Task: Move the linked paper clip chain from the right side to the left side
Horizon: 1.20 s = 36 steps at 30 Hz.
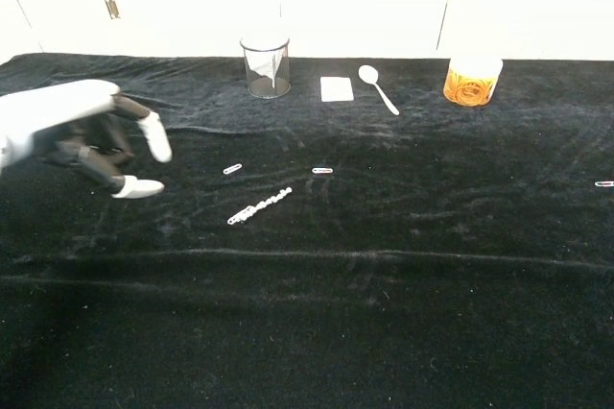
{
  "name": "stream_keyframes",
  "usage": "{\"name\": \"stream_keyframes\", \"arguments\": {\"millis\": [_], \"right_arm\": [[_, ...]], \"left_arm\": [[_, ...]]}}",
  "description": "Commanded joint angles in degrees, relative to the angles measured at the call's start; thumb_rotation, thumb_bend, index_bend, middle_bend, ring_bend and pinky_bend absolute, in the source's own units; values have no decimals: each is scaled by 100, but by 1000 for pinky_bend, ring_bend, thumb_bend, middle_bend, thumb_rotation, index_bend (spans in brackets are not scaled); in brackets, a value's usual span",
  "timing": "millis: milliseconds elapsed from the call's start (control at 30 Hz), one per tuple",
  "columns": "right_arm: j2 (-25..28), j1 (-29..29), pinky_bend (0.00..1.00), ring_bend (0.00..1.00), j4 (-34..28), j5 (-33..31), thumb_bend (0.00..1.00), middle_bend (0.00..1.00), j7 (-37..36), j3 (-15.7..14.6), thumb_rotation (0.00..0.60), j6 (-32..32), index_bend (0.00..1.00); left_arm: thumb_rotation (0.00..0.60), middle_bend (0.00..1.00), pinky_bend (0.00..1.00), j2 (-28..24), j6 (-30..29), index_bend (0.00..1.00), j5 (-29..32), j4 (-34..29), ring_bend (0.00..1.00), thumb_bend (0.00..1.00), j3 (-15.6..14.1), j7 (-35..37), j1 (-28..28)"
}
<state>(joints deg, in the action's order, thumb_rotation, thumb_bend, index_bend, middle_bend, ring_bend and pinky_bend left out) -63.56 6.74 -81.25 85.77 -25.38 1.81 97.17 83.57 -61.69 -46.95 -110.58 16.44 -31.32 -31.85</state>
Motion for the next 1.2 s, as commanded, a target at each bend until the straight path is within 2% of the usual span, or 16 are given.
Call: {"name": "stream_keyframes", "arguments": {"millis": [33,200,367,600,833,967,1200], "right_arm": [[60,-51,0,0,99,-99,409,0,-222,89,600,-120,3],[109,-187,0,0,227,-224,409,0,-582,197,600,-150,3],[132,-311,0,0,365,-259,409,0,-876,231,600,-212,3],[129,-553,0,0,550,-283,409,0,-1206,230,600,-173,3],[106,-680,0,0,716,-315,408,0,-1434,295,600,-207,3],[105,-682,0,0,763,-332,409,0,-1488,355,600,-291,3],[120,-644,0,0,766,-284,409,0,-1498,399,600,-456,3]], "left_arm": [[600,977,1000,354,357,469,1099,108,1000,333,331,-462,-801],[600,977,1000,762,371,462,1599,560,1000,331,376,-603,-1386],[600,978,1000,1241,323,462,1629,1084,1000,329,291,-671,-1812],[600,978,1000,1599,407,462,1869,1734,1000,352,238,-804,-2268],[600,978,1000,1795,492,458,2051,2294,1000,380,194,-832,-2542],[600,978,1000,1934,357,455,1825,2653,1000,380,75,-783,-2575],[600,978,1000,2035,372,447,1755,2970,1000,380,31,-689,-2592]]}}
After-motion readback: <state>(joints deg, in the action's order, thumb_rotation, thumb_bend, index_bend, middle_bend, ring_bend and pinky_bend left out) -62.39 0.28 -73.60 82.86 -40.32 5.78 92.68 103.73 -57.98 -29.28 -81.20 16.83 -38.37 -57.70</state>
